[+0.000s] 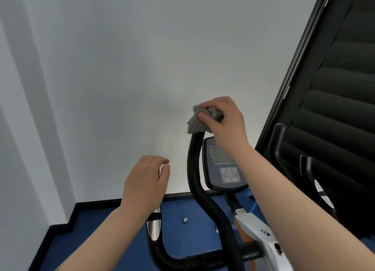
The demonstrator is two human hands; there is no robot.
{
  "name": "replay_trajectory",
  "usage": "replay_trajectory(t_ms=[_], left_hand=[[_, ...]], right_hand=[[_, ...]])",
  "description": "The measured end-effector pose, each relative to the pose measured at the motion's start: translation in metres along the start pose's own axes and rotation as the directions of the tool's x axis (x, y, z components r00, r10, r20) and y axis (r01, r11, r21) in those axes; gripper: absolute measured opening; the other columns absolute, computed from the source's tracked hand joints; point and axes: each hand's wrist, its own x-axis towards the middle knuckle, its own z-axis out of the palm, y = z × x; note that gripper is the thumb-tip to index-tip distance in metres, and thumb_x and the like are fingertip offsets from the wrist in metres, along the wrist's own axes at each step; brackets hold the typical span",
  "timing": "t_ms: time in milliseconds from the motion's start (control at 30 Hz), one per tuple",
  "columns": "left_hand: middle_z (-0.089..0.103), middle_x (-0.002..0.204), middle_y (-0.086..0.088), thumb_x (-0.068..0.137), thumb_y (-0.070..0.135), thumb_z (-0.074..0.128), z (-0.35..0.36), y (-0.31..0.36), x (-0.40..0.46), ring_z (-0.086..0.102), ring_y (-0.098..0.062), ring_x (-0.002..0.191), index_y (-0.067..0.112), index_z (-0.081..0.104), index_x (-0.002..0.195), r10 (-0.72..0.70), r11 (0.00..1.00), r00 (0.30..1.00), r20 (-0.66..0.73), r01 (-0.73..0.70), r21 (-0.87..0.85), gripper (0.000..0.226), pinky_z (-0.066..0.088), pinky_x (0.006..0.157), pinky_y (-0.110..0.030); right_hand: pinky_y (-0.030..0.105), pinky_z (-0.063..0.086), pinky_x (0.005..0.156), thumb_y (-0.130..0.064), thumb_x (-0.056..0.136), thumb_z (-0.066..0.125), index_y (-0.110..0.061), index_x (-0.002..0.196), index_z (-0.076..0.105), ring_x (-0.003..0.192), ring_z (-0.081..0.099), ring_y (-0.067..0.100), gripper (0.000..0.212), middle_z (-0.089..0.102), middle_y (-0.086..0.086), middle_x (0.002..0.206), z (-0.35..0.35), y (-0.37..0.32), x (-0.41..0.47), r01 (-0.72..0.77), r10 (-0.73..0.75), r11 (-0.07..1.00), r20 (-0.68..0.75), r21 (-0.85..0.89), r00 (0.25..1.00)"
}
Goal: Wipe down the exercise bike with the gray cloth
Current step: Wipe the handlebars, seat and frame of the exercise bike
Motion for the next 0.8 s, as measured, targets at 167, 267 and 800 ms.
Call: replay_trajectory(t_ms=[167,267,800], left_hand=[[0.059,0.11,0.014,0.094,0.029,0.042,-0.003,-0.001,0.002,0.046,-0.001,0.111,0.024,0.063,0.107,0.01,1.0,1.0,0.03,-0.01,0.009,0.026,0.035,0.083,-0.019],[0.059,0.106,0.015,0.094,0.03,0.042,-0.002,-0.002,0.002,0.047,0.001,0.107,0.024,0.063,0.105,0.015,1.0,1.0,0.022,-0.015,0.025,0.024,0.035,0.08,-0.017],[0.062,0.099,0.012,0.091,0.027,0.046,0.009,-0.002,0.003,0.046,-0.002,0.107,0.021,0.065,0.097,-0.004,0.998,0.999,-0.032,0.006,0.063,0.021,0.038,0.07,-0.022]], right_hand=[[0.018,0.043,0.08,-0.013,0.082,0.07,-0.019,0.088,0.07,0.095,0.055,0.01,0.009,0.058,-0.009,0.098,0.007,0.023,-0.017,0.066,-0.052,0.987,0.096,-0.146,0.994],[0.017,0.046,0.078,-0.015,0.083,0.071,-0.021,0.085,0.068,0.09,0.061,0.011,0.008,0.061,-0.01,0.09,-0.005,0.051,-0.054,-0.182,0.184,0.981,0.032,-0.06,0.982],[0.014,0.049,0.06,-0.023,0.078,0.073,-0.024,0.087,0.075,0.069,0.064,0.007,0.01,0.07,-0.012,0.077,0.027,0.025,-0.088,-0.4,0.406,0.913,0.067,-0.081,0.912]])
